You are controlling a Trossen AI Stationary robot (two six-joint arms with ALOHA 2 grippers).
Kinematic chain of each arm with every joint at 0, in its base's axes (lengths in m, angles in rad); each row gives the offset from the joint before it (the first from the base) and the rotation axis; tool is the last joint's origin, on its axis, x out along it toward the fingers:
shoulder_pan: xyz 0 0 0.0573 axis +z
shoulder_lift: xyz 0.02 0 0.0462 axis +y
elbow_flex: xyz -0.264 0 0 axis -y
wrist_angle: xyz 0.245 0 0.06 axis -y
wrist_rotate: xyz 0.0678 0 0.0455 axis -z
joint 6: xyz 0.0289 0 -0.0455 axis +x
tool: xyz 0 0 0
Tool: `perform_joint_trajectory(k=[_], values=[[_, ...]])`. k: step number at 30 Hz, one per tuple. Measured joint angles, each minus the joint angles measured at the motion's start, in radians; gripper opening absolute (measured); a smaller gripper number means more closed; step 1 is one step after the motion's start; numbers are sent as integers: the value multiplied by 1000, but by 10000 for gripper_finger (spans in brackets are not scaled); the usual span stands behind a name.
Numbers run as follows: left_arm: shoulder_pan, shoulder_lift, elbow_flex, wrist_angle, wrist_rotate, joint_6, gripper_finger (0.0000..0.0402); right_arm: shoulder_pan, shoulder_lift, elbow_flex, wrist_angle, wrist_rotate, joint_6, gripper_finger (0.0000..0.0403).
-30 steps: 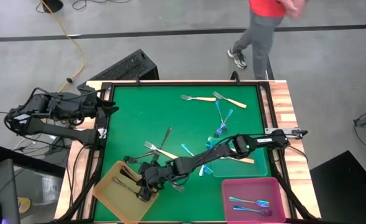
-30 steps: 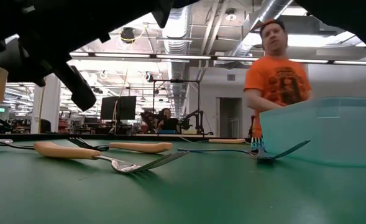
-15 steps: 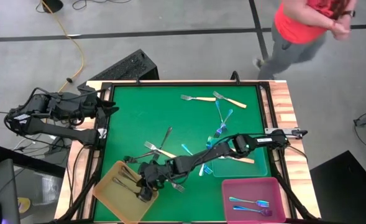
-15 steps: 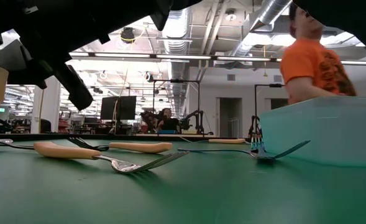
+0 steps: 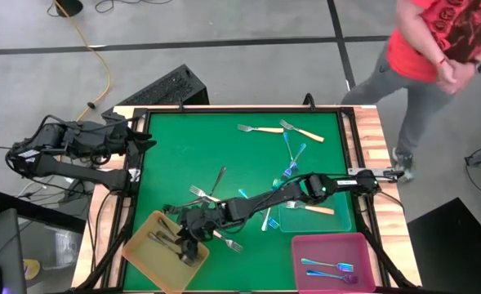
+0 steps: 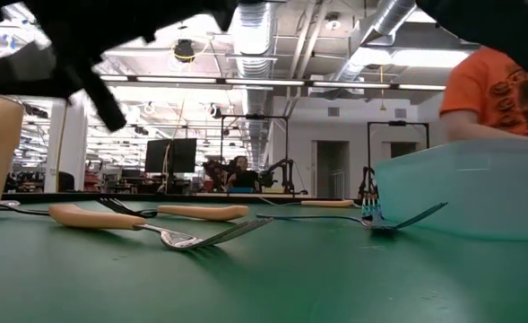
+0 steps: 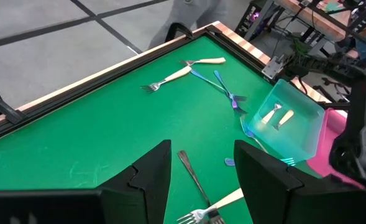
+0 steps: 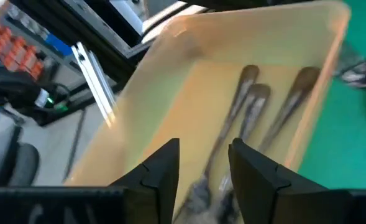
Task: Sort silverware by color (type)
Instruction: Put the yellow fork into the green bin
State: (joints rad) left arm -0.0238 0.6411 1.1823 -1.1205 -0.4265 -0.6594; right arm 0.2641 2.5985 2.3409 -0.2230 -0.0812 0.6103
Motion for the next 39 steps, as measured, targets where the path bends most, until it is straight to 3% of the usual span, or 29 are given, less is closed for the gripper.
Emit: perform_joint_trajectory(k=[15, 20, 27, 39], values=[[0, 0, 0, -34, 1, -6, 158, -108, -231, 5, -392, 3, -177, 145], [0, 0, 0, -34, 0, -7, 158, -138, -290, 5, -582, 77, -178, 145], [0, 0, 0, -34, -1, 9, 158, -161, -274, 5, -853, 114, -174, 145], [0, 0, 0, -34, -4, 24, 158, -160, -126, 4, -863, 109, -211, 201]])
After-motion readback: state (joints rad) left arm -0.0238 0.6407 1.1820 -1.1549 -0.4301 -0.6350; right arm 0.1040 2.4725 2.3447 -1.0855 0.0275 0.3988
